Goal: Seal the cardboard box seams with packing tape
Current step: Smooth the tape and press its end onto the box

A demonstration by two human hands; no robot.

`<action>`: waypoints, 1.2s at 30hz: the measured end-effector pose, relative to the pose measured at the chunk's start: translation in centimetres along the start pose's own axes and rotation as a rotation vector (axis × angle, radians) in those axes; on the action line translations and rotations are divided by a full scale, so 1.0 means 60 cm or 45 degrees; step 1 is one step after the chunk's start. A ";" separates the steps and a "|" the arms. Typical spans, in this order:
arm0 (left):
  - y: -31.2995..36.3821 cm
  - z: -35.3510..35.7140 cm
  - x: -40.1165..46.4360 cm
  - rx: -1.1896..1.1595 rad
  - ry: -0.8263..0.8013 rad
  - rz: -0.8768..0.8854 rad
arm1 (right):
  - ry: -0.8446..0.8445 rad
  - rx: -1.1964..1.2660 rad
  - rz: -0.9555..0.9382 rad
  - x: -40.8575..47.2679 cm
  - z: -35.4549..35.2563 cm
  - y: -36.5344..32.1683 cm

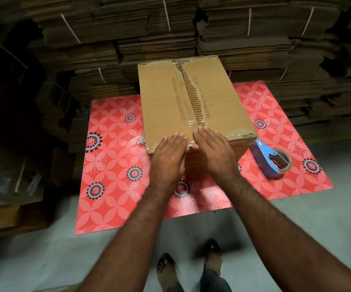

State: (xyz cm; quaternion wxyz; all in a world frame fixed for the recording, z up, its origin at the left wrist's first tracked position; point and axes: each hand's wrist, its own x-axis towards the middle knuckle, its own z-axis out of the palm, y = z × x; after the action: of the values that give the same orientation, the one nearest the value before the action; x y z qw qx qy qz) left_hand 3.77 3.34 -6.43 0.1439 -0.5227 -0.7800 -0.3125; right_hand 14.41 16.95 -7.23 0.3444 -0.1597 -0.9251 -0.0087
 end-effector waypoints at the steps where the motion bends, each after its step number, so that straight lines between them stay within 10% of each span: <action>1: -0.002 0.006 -0.001 0.021 0.000 -0.016 | 0.002 0.013 -0.012 -0.002 0.002 0.002; 9: -0.022 -0.011 -0.019 0.197 -0.112 0.194 | -0.081 0.018 -0.157 -0.017 -0.003 0.027; 30: 0.073 0.090 -0.114 0.684 -0.386 -0.080 | -0.426 -0.301 -0.024 -0.170 0.003 0.026; 36: 0.117 0.042 -0.010 0.375 -0.023 -0.105 | 0.046 -0.064 0.069 -0.050 -0.052 0.039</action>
State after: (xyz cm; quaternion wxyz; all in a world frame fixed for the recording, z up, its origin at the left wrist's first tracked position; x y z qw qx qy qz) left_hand 10.64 6.33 -6.31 0.1988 -0.4664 -0.8395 -0.1957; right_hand 19.23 17.89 -6.97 0.3570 -0.1932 -0.9136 -0.0254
